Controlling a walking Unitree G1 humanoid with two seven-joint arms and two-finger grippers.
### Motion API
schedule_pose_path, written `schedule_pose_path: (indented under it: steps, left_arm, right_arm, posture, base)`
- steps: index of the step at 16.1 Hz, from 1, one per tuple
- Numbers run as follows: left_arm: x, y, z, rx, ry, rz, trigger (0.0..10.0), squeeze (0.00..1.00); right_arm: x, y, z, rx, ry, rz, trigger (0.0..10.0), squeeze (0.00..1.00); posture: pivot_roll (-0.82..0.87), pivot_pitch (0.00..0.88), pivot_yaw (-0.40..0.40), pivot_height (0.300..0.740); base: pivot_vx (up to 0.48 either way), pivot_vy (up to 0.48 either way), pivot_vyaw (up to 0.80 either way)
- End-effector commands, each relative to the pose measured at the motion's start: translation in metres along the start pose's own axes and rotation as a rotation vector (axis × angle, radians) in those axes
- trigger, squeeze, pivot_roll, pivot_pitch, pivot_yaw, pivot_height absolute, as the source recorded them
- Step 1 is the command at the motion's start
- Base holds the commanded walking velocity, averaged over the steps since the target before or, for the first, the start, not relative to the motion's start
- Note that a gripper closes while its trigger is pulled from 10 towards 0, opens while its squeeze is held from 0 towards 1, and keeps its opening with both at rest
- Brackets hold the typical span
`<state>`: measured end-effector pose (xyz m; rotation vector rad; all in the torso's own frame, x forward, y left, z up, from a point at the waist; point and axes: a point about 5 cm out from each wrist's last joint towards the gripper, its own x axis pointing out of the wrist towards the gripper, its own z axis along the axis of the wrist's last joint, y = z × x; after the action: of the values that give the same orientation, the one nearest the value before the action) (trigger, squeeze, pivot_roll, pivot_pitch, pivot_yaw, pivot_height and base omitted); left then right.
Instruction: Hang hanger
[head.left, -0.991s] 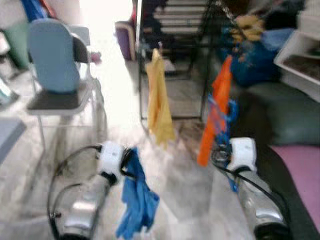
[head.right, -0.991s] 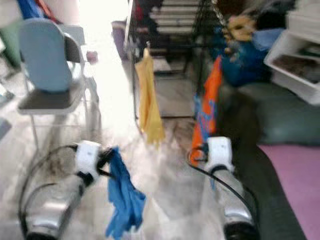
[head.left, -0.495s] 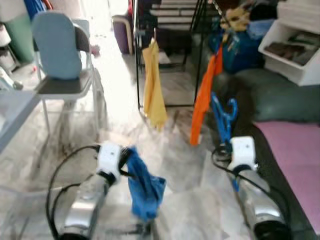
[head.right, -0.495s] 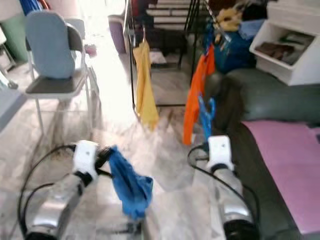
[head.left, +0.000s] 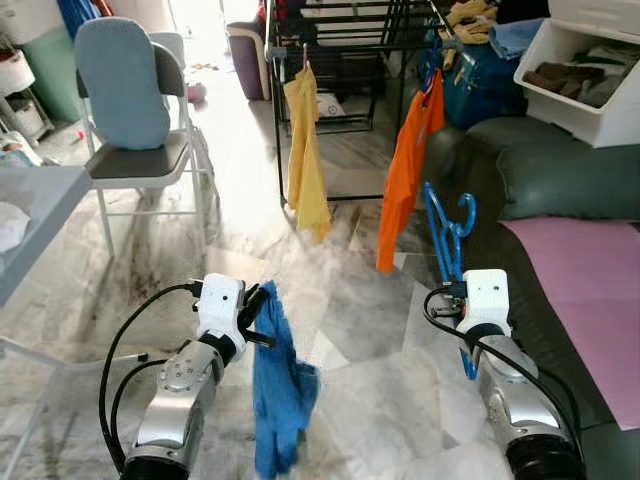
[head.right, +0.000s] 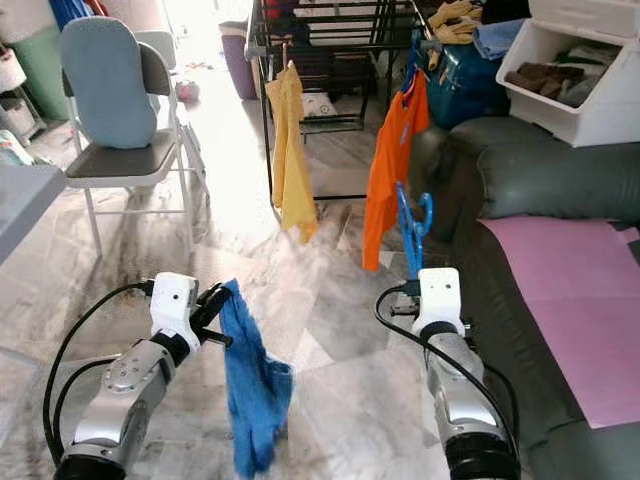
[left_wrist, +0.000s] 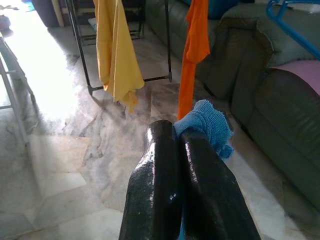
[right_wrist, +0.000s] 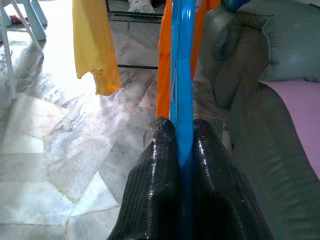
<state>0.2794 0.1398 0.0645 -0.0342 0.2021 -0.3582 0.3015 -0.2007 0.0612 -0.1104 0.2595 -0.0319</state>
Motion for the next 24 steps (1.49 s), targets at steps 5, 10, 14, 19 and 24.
schedule_pose_path:
  steps: [5, 10, 14, 19, 24]
  left_arm:
    - [-0.0004, 0.0008, 0.0047, 0.008, -0.024, -0.012, 10.0, 0.0]
    - [-0.0008, 0.0004, 0.0043, 0.01, -0.021, -0.022, 10.0, 0.0]
    - [-0.0004, 0.0002, 0.0047, 0.014, -0.022, -0.027, 10.0, 0.0]
    - [-0.0005, 0.001, 0.0045, 0.019, -0.019, -0.026, 10.0, 0.0]
    - [-0.0008, 0.0007, 0.0043, 0.019, -0.017, -0.029, 10.0, 0.0]
  right_arm:
    - [0.0039, -0.0008, 0.0058, 0.009, -0.006, -0.001, 10.0, 0.0]
    - [0.003, 0.0017, 0.0044, 0.013, -0.009, 0.009, 10.0, 0.0]
    - [0.0042, 0.0028, 0.0055, 0.008, -0.013, 0.015, 10.0, 0.0]
    - [0.0047, 0.0038, 0.0055, 0.003, -0.014, 0.018, 10.0, 0.0]
    - [0.0041, 0.0039, 0.0045, -0.001, -0.014, 0.012, 10.0, 0.0]
  posture:
    - [-0.1, 0.0, 0.012, 0.74]
    - [-0.09, 0.0, 0.017, 0.74]
    - [-0.09, 0.0, 0.015, 0.74]
    - [-0.09, 0.0, 0.017, 0.74]
    - [-0.09, 0.0, 0.02, 0.74]
  base:
    - [0.0, 0.107, -0.64]
    - [0.0, 0.292, -0.48]
    - [0.0, 0.316, 0.0]
    - [0.0, 0.319, 0.0]
    - [0.0, 0.317, 0.0]
